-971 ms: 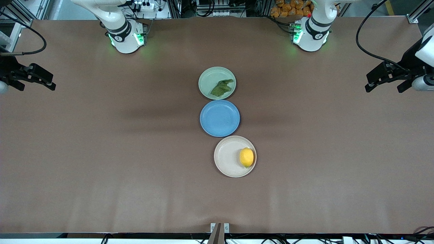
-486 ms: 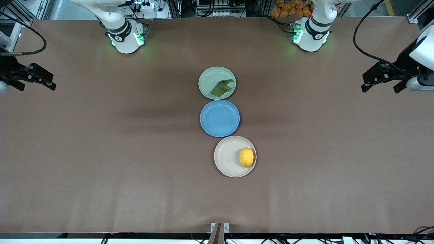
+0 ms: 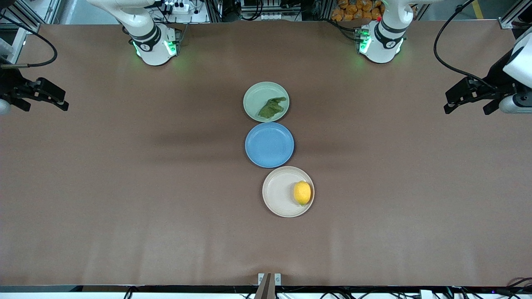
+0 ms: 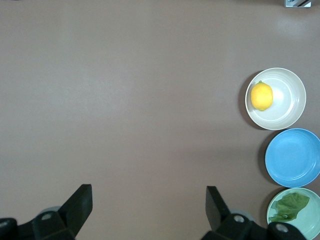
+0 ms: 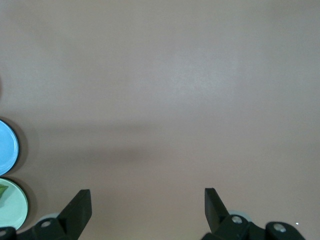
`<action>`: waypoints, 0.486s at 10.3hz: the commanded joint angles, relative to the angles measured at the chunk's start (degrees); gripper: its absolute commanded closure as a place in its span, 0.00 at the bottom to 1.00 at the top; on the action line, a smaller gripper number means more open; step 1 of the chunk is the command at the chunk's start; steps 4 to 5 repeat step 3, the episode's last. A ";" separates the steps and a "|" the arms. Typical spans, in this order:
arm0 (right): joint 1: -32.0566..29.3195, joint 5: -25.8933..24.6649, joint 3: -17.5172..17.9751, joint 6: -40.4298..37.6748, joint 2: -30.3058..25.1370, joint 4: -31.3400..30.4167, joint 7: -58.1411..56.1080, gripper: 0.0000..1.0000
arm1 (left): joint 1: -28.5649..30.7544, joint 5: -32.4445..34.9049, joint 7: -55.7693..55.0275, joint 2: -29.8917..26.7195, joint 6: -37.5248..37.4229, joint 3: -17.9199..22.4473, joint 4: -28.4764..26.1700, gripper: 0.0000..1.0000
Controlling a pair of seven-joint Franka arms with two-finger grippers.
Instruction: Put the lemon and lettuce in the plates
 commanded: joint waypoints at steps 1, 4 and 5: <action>0.15 -0.46 0.19 -0.84 0.07 0.66 0.36 0.00 | 0.02 -1.23 -0.29 -0.03 -0.65 0.06 0.24 0.00; 0.06 -0.46 0.19 -0.84 0.07 0.66 0.36 0.00 | 0.37 -0.79 0.67 0.15 -0.65 0.06 0.15 0.00; 0.06 -0.46 0.19 -0.84 0.07 0.66 0.36 0.00 | 0.37 -0.79 0.67 0.15 -0.65 0.06 0.15 0.00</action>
